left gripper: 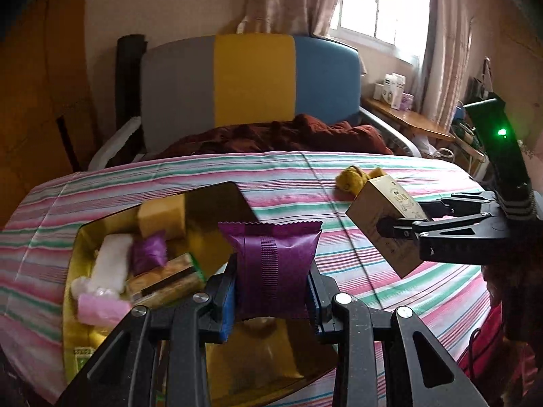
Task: Organize objects
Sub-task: 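Carry the purple packet and cream box into the gold tray and open both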
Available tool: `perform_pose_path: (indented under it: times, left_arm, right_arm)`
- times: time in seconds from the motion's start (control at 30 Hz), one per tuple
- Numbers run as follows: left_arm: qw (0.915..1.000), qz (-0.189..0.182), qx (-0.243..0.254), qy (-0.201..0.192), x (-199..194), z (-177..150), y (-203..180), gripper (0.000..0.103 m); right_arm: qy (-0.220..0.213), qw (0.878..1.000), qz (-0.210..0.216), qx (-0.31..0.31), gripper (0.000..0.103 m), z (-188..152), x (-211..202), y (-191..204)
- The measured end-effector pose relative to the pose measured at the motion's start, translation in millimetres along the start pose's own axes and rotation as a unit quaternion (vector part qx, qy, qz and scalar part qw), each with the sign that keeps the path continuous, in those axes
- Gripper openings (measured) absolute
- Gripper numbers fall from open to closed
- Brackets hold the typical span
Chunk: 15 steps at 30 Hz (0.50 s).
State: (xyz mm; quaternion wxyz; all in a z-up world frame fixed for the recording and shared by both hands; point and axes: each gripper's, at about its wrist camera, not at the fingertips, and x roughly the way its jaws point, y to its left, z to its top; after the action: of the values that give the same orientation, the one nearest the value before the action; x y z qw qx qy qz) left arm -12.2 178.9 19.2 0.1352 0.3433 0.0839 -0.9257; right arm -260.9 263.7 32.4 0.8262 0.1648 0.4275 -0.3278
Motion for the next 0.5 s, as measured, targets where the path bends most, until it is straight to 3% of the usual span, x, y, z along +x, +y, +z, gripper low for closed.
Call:
perform_pose_path:
  times: [0.5]
  left_arm:
    - [0.9967,0.042,-0.069,0.004,-15,-29,66,0.035]
  right_arm:
    - [-0.006,0.999,0.049,-0.009,0.052,17,14,81]
